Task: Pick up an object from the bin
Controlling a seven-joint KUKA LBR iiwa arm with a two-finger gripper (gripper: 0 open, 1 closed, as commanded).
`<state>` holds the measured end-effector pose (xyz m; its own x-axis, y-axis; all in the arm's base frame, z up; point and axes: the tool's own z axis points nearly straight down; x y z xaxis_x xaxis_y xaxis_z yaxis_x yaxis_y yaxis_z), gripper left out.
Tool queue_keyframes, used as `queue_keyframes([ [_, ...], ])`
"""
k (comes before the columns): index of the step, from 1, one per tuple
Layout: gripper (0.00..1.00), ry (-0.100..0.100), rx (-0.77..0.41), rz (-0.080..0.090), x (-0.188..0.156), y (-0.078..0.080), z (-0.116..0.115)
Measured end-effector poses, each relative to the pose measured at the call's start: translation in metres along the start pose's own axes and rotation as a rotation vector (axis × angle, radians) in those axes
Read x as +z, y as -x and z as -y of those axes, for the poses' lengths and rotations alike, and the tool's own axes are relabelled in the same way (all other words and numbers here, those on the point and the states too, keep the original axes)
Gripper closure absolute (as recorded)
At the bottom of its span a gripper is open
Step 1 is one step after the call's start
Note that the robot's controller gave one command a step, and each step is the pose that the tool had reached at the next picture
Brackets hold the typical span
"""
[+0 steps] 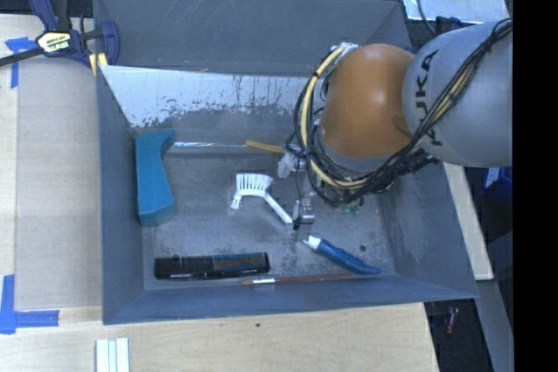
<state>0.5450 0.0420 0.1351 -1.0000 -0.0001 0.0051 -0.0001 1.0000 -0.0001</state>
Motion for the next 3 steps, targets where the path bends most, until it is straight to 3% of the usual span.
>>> queue_keyframes([
  [1,0.00,0.000,0.001,0.008,-0.005,0.002,0.000],
  [2,0.00,0.000,0.075,0.012,0.015,-0.003,-0.017],
  [3,0.00,0.001,-0.028,0.010,-0.016,0.021,-0.069],
])
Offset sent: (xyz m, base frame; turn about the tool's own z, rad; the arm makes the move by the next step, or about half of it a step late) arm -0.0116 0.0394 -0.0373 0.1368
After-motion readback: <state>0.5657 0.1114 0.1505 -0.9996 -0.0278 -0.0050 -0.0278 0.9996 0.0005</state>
